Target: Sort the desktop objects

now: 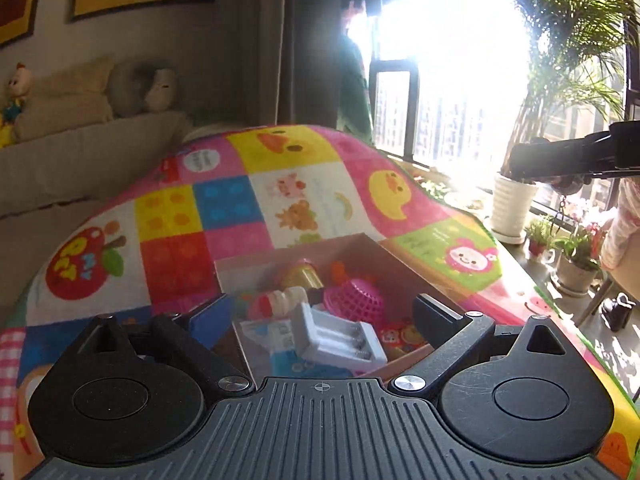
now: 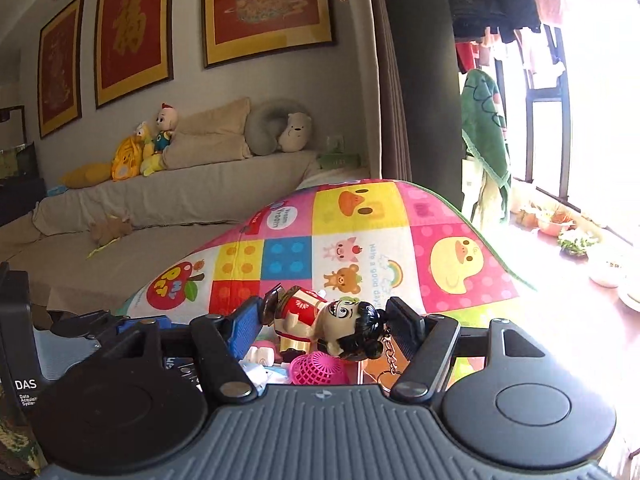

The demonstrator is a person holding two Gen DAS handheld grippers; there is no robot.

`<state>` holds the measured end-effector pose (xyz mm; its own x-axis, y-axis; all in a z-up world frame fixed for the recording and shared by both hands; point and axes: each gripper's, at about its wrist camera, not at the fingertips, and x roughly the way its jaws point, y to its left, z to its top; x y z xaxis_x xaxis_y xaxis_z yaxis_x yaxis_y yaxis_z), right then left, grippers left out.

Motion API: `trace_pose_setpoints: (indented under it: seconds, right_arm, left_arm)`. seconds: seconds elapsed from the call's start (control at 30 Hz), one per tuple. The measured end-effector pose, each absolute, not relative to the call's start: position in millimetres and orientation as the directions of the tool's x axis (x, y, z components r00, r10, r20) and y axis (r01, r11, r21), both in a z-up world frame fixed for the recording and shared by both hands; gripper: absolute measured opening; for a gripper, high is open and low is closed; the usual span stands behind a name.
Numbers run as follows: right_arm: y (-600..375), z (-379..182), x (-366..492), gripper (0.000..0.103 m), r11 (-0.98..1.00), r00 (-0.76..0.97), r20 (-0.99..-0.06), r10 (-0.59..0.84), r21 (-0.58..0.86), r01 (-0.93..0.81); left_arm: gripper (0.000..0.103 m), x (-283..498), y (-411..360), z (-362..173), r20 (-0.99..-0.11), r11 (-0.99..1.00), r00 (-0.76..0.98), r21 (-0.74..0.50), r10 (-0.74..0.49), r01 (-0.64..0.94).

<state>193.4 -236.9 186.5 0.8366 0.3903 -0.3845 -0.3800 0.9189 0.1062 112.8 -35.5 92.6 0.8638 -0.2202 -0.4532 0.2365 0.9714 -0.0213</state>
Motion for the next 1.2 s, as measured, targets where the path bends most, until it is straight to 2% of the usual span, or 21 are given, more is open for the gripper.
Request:
trace_pose_setpoints:
  seconds: [0.2, 0.47, 0.53, 0.67, 0.77, 0.83, 1.03, 1.2]
  right_arm:
    - [-236, 165, 218, 0.068, 0.911, 0.797, -0.443, 0.411, 0.187, -0.367]
    - [-194, 160, 254, 0.069, 0.895, 0.774, -0.451, 0.445, 0.198, -0.399]
    - [-190, 155, 260, 0.080, 0.906, 0.777, -0.467, 0.422, 0.193, -0.377]
    - [-200, 143, 253, 0.085, 0.900, 0.760, -0.481, 0.437, 0.240, -0.365]
    - [-211, 134, 237, 0.091, 0.912, 0.781, -0.472, 0.409, 0.212, -0.350]
    - [-217, 125, 220, 0.103, 0.924, 0.802, -0.459, 0.383, 0.178, -0.340]
    - [-218, 74, 180, 0.103, 0.922, 0.735, -0.562, 0.379, 0.157, -0.355]
    - [-194, 27, 158, 0.103, 0.928, 0.699, -0.643, 0.314, 0.053, -0.369]
  left_arm:
    - [0.100, 82, -17, 53, -0.553, 0.989, 0.822, -0.020, -0.135, 0.148]
    - [0.102, 71, -12, 54, -0.551, 0.992, 0.828, -0.011, -0.109, 0.123]
    - [0.102, 67, -10, 52, -0.552, 0.995, 0.830, 0.004, -0.084, 0.104]
    - [0.103, 57, -2, 42, -0.574, 0.997, 0.816, -0.001, -0.064, 0.078]
    - [0.103, 49, 1, 32, -0.597, 0.998, 0.800, -0.009, -0.060, 0.068]
    - [0.103, 44, 2, 25, -0.609, 0.998, 0.791, -0.011, -0.056, 0.062]
    - [0.103, 38, 8, 13, -0.627, 0.999, 0.779, -0.028, -0.002, -0.020]
    - [0.103, 45, 9, 6, -0.655, 0.999, 0.755, -0.038, 0.001, -0.034]
